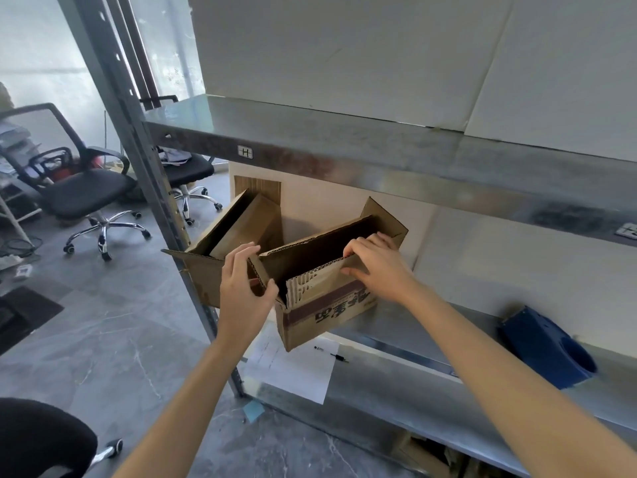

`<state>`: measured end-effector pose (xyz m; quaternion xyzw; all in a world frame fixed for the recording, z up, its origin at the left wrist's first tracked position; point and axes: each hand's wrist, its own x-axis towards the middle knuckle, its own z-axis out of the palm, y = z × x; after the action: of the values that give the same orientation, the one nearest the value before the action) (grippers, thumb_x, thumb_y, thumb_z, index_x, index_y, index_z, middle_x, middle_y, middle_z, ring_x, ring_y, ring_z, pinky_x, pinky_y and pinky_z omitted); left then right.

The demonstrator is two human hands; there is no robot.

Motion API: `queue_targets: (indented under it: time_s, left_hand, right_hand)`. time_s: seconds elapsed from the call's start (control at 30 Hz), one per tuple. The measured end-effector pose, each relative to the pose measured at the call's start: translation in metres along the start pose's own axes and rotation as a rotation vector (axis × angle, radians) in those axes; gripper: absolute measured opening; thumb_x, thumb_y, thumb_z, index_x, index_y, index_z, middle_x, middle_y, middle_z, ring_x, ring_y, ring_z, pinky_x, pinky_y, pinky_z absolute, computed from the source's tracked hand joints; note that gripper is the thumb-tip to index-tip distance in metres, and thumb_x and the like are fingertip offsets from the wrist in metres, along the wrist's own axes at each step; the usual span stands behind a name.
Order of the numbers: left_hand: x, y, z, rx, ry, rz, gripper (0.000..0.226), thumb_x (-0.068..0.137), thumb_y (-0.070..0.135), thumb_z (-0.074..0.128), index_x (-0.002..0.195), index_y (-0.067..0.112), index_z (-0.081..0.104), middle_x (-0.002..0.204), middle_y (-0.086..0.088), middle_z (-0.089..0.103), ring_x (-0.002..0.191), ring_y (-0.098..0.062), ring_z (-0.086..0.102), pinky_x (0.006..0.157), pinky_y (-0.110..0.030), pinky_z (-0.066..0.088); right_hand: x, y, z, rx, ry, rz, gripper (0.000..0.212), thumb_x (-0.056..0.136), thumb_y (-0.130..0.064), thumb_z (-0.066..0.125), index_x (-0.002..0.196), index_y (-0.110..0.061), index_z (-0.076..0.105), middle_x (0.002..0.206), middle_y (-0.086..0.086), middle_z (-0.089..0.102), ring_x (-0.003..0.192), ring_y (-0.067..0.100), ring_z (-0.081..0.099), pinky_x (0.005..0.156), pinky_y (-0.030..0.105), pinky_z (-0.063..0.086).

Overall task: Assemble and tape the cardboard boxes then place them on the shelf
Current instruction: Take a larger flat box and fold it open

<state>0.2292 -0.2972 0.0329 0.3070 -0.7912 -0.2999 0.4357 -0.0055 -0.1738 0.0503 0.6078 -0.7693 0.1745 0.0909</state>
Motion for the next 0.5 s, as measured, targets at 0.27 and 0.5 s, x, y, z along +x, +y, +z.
queue_targets:
  time_s: [0.27,0.5]
  left_hand:
    - [0.015,0.019,0.035,-0.128,-0.112,-0.017,0.052,0.082,-0.002,0.073,0.129,0.010,0.054,0.134,-0.004,0.053,0.119,-0.016,0.052,0.092,-0.039,0.057]
    - [0.036,0.056,0.073,-0.147,-0.196,0.109,0.049,0.081,0.000,0.074,0.126,0.010,0.058,0.132,-0.005,0.056,0.112,-0.021,0.058,0.093,-0.044,0.056]
  right_hand:
    - [-0.042,0.028,-0.019,-0.003,0.055,0.127,0.027,0.092,-0.042,0.062,0.110,-0.023,0.056,0.110,-0.007,0.062,0.105,0.016,0.049,0.101,0.039,0.032]
    - [-0.075,0.034,-0.032,-0.008,0.146,0.198,0.022,0.092,-0.036,0.065,0.101,-0.022,0.050,0.100,-0.005,0.060,0.093,0.013,0.047,0.085,0.033,0.035]
